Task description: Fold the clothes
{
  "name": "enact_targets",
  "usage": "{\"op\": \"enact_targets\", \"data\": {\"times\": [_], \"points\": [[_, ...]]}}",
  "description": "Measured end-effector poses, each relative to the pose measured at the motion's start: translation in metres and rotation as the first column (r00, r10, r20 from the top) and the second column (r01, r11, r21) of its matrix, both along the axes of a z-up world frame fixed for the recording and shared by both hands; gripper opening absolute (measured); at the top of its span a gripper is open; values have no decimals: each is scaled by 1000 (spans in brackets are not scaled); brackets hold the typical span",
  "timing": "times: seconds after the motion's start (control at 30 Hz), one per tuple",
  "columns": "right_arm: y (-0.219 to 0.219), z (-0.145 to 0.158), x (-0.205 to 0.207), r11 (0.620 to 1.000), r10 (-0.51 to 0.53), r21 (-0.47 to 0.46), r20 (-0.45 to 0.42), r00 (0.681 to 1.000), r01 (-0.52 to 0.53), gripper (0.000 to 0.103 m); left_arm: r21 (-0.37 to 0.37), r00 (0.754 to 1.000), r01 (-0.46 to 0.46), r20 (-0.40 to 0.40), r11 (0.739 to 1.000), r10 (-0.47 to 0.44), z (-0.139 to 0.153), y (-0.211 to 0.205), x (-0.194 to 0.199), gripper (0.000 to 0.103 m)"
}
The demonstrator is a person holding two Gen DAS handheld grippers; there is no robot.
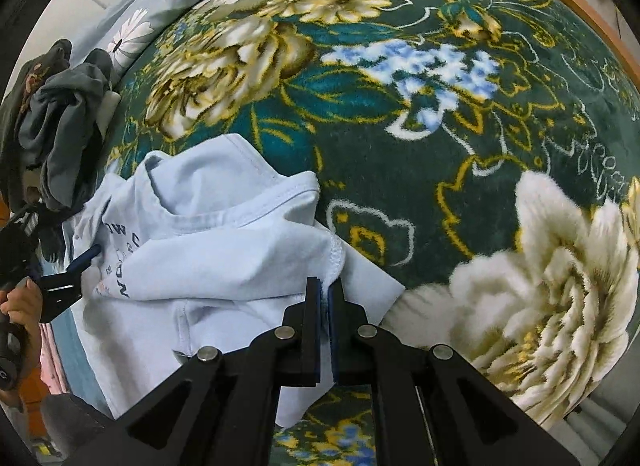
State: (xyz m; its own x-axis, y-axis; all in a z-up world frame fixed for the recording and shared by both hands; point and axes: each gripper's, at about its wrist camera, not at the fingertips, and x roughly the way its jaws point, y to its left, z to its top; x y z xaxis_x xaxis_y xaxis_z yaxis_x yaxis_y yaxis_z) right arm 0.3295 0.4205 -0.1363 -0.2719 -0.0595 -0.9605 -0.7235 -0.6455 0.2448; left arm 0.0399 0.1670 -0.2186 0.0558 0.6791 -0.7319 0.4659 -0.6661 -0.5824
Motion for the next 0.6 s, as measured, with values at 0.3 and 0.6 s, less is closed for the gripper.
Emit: {"op": "enact_targets", "data": {"times": [0.3, 0.6], "points": [[8, 19, -7, 995, -28, 89, -54, 998, 33, 4, -43, 985, 98, -136, 994, -103, 35, 1, -13, 4], [-2, 97, -74, 958, 124, 279, -192, 973, -67, 3, -68, 896, 62, -436, 996, -86, 133, -62, -34, 4]]}}
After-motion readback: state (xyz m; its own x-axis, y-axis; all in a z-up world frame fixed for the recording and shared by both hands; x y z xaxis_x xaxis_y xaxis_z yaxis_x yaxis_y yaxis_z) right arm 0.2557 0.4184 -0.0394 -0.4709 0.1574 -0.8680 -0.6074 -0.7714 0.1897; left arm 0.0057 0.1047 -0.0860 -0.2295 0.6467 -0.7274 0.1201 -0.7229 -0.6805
